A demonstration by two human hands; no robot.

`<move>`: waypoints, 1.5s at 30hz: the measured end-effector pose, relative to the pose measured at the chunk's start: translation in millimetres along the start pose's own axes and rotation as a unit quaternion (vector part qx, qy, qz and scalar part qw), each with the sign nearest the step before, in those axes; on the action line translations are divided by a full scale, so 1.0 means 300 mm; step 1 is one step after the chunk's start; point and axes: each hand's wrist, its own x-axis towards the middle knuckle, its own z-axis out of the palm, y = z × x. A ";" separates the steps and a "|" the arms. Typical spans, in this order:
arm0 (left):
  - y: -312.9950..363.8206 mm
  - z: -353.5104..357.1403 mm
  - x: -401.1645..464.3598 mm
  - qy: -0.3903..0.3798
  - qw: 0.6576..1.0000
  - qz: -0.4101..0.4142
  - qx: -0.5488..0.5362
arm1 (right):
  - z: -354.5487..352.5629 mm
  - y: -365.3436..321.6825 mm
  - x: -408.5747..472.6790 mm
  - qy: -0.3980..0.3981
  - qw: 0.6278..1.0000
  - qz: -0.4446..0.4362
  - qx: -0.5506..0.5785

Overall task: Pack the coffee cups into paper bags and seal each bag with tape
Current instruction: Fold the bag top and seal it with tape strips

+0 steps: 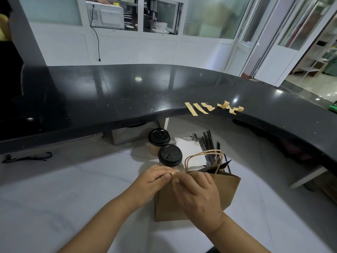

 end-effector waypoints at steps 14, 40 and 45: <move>0.005 0.002 -0.001 0.002 1.000 -0.014 0.006 | 0.004 0.005 -0.018 0.003 1.000 0.001 0.031; 0.086 0.024 0.035 0.149 0.964 0.062 0.209 | -0.081 0.092 -0.118 -0.064 0.997 0.010 0.039; 0.073 0.034 0.036 0.151 0.962 0.085 0.210 | -0.114 0.148 -0.139 -0.023 0.997 0.040 0.055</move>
